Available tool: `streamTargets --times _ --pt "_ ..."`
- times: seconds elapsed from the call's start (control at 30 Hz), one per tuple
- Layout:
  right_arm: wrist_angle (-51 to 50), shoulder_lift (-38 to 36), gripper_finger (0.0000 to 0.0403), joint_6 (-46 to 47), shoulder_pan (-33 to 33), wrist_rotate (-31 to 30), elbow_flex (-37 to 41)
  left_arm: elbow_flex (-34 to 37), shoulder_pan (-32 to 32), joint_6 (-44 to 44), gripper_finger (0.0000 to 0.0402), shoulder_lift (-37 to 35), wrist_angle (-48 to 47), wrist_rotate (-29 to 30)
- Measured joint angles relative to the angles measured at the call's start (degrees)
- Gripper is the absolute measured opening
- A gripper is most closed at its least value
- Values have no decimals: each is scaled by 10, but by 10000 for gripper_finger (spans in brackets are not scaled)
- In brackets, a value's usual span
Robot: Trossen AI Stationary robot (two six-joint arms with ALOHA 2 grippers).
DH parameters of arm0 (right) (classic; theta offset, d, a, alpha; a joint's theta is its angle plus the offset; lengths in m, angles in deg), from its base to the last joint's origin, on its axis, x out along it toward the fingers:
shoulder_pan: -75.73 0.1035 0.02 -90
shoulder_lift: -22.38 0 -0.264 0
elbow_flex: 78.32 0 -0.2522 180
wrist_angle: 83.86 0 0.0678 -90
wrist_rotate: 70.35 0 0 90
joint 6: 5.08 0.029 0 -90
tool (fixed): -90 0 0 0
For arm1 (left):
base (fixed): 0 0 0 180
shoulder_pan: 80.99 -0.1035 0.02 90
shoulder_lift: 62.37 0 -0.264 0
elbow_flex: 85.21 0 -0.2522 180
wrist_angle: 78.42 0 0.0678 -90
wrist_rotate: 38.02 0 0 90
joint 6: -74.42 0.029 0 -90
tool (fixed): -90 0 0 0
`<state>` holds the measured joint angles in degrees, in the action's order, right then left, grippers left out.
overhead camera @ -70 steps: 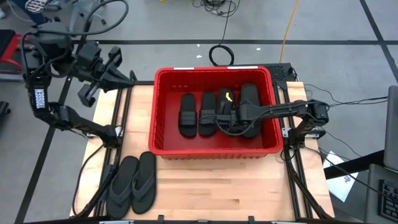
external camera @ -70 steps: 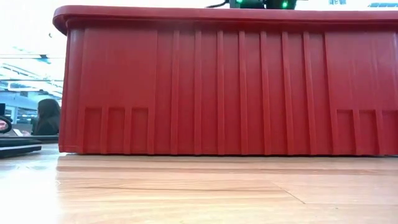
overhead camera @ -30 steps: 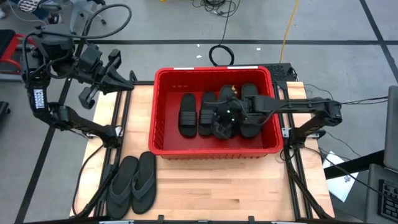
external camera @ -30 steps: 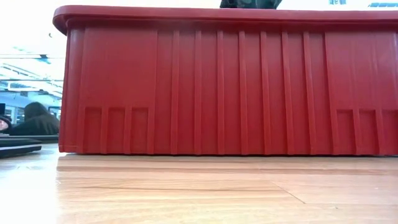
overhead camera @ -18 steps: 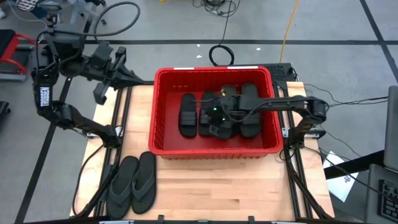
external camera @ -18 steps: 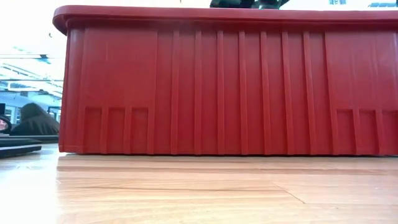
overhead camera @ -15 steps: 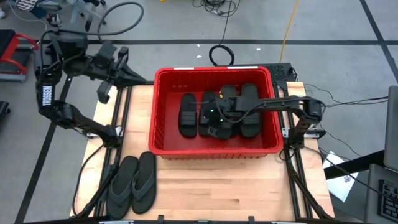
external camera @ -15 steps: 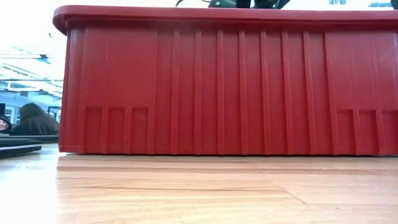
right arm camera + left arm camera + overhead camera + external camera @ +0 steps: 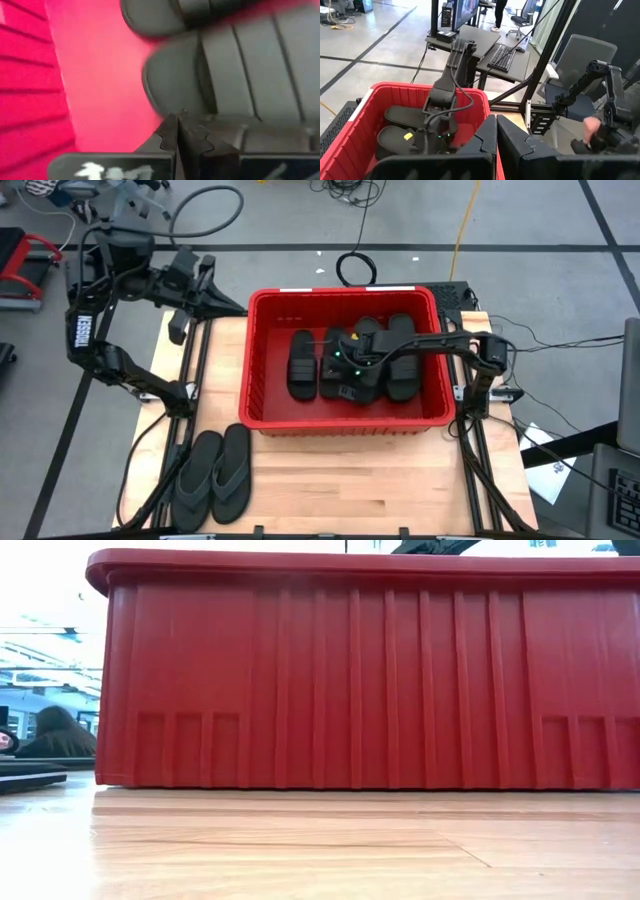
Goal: Pick and place slides into bin
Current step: Put the black slide into the red container, then put the black slipper into the red container
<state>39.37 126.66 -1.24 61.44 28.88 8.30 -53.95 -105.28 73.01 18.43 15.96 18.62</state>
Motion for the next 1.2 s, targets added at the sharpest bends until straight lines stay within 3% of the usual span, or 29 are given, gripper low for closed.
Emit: streamTargets --times 0.27,0.6,0.73,0.83,0.97,1.1,1.2 --pt "-102 -55 0 -19 -14 -1 3 0 0 14 8 0 -1 0" --pt "21 -116 0 14 -9 15 3 0 0 73 8 -1 -75 -10" --pt "98 -164 0 3 13 6 3 0 6 122 8 0 -144 -6" --pt "125 -205 0 -15 40 -36 3 5 32 133 8 6 -163 -6" --pt "97 -256 0 -10 60 -85 3 19 76 153 6 4 -122 -26" --pt "55 -304 0 11 85 -109 3 48 113 187 1 -12 -31 -127" --pt "41 -334 0 12 109 -107 3 86 139 171 0 -21 44 -146"
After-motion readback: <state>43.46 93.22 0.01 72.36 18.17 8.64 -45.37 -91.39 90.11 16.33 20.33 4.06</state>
